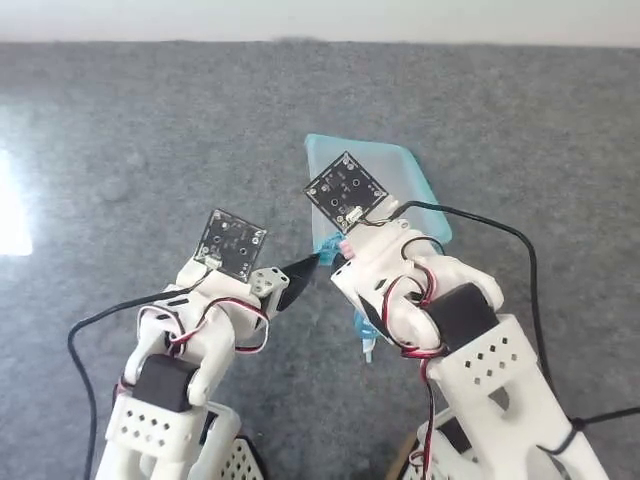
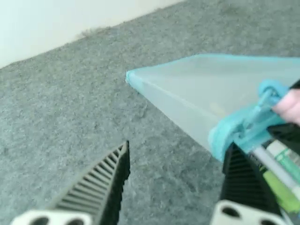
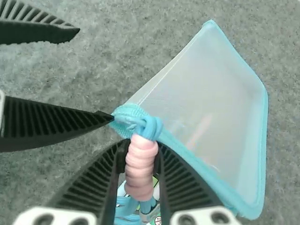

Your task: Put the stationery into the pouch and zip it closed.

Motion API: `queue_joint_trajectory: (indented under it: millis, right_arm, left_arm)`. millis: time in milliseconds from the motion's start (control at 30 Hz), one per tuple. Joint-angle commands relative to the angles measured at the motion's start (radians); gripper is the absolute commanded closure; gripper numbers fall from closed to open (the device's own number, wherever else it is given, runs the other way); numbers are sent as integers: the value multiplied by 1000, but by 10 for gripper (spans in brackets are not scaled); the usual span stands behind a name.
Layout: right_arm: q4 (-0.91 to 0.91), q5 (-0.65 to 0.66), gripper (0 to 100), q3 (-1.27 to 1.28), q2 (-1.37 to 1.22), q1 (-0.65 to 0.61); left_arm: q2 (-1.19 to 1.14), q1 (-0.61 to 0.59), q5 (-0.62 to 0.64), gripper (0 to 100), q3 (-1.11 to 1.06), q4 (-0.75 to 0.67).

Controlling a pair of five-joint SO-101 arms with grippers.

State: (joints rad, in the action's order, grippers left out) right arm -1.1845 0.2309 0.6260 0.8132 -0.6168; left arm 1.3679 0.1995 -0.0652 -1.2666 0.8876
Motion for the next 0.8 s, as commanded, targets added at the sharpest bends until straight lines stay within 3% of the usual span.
queue_joint_trajectory:
  millis: [0, 767]
  right_arm:
    - [16, 11, 992, -17, 38, 4]
    - [-82, -17, 992, -147, -74, -70]
  left_arm:
    - [17, 6, 9, 696, -8, -46]
    - [15, 78, 11, 697, -44, -64]
